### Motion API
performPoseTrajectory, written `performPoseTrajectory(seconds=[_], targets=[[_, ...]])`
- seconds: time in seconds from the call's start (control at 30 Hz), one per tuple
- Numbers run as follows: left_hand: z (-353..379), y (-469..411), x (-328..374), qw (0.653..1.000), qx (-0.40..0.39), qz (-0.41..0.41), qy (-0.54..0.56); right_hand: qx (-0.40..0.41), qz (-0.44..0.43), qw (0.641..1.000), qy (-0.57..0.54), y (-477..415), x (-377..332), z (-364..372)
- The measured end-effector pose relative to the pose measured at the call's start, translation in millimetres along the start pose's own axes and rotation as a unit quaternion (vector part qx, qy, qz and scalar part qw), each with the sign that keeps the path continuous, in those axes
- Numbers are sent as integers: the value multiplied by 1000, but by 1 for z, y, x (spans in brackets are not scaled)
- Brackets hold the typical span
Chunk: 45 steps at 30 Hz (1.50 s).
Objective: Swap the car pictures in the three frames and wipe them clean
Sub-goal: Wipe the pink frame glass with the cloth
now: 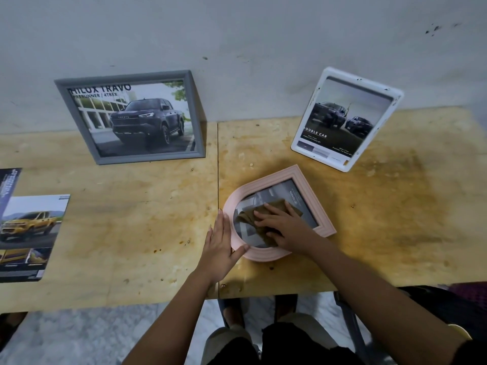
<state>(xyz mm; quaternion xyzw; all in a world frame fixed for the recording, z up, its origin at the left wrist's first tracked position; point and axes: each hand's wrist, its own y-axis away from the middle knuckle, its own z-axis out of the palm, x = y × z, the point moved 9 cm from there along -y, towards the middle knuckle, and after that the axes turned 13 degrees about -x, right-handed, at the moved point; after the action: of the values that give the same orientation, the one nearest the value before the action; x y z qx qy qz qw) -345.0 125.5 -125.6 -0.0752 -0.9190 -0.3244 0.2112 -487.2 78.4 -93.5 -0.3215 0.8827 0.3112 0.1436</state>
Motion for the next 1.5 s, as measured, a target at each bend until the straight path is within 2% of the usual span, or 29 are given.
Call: performPoseTrajectory(seconds=[0.23,0.4,0.67,0.8,0.93,1.1,1.3,1.4,1.5], targets=[[-2,4,4,1000,-3,4,-6,11,51,997,-50,12,20,5],[-3,3,5,1000,-6,-1,-14,94,131,979,-126,21,35,2],[0,2,4,1000,-14,-4,-4,236,179,937,-184,28,39,-3],[-2,3,6,1000,-8,-10,-16,273,213,918,-192,23,29,-10],[-7,5,9,1000,5,-12,-24,283,241,905,-208,17,20,-12],[-7,5,8,1000,5,-12,-24,257,249,915,-186,11,6,-15],[-7,7,7,1000,9,-12,-16,258,192,915,-244,8,-9,-19],[-8,8,6,1000,25,-1,-13,254,156,891,-341,11,-3,-23],[-11,11,2,999,49,2,-8,297,140,820,-468,28,17,-42]])
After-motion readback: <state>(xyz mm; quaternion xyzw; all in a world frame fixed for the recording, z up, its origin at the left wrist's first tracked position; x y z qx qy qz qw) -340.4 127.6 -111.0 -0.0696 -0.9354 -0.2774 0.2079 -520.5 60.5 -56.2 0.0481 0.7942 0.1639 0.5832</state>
